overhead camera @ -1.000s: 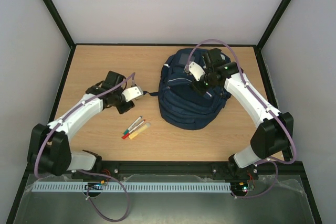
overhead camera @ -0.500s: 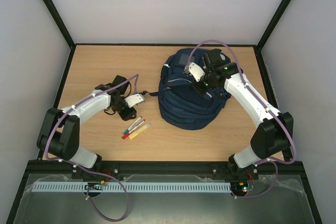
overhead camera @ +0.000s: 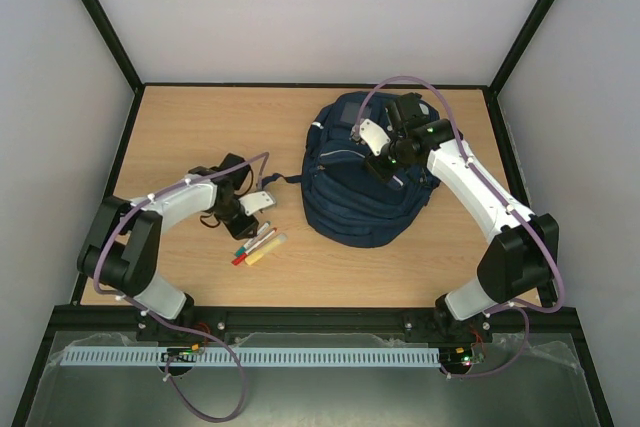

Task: Pack the student bag
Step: Pick up the stationery from the center of the board.

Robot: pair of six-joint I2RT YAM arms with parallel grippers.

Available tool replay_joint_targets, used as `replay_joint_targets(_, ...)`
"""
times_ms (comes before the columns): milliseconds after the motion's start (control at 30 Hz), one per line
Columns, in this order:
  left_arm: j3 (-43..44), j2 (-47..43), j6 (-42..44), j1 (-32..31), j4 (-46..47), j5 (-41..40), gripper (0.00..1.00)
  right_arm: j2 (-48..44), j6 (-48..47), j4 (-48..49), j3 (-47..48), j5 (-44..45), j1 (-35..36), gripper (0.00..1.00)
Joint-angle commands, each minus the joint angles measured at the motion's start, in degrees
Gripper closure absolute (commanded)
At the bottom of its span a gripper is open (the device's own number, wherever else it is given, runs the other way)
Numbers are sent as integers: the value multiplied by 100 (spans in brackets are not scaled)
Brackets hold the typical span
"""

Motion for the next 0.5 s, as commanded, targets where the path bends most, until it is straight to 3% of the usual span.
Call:
replay_joint_targets(0, -92, 109, -42, -86, 4, -193, 68, -221, 46, -89, -6, -409, 44, 99)
replay_joint_targets(467, -13, 322, -154, -304, 108, -532, 62, -265, 37, -54, -47, -364, 44, 99)
